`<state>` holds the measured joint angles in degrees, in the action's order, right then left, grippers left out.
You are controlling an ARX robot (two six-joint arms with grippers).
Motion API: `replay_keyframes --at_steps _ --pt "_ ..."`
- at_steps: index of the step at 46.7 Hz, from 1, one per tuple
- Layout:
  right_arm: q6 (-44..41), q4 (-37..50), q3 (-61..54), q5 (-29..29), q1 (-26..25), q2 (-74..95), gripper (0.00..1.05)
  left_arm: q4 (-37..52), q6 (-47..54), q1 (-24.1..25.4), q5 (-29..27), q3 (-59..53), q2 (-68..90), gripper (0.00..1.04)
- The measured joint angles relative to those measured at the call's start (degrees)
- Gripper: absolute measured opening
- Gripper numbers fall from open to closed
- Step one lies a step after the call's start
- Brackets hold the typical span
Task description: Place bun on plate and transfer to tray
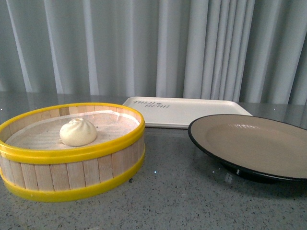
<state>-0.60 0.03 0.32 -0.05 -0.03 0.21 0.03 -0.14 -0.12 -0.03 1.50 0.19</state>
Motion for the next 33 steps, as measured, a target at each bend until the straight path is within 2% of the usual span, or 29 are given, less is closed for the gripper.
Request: replay_keyframes --at_steps 16,17,18,20,22,27,30,33 --pt "0.0 0.0 0.0 0.0 0.0 0.0 0.96 0.0 0.0 0.0 0.0 0.0 0.0 0.98" --pt "0.0 0.0 0.0 0.0 0.0 0.0 0.96 0.0 -0.2 -0.2 -0.5 0.0 0.1 0.98" --pt "0.0 0.0 0.0 0.0 0.0 0.0 0.96 0.3 -1.7 -1.2 -3.6 0.0 0.8 0.98" --pt "0.0 0.0 0.0 0.0 0.0 0.0 0.96 5.6 -6.9 -3.2 -14.0 0.1 5.4 0.98" --pt "0.0 0.0 0.0 0.0 0.0 0.0 0.96 11.8 -10.0 -3.0 -16.5 0.2 11.4 0.98" --pt "0.0 0.0 0.0 0.0 0.0 0.0 0.96 29.0 -14.0 -0.4 -11.2 3.0 28.3 0.98" --pt "0.0 0.0 0.0 0.0 0.0 0.0 0.96 42.6 -13.6 1.1 -5.2 7.6 40.2 0.98" --pt "0.0 0.0 0.0 0.0 0.0 0.0 0.96 51.9 -13.0 2.2 0.0 12.7 49.4 0.98"
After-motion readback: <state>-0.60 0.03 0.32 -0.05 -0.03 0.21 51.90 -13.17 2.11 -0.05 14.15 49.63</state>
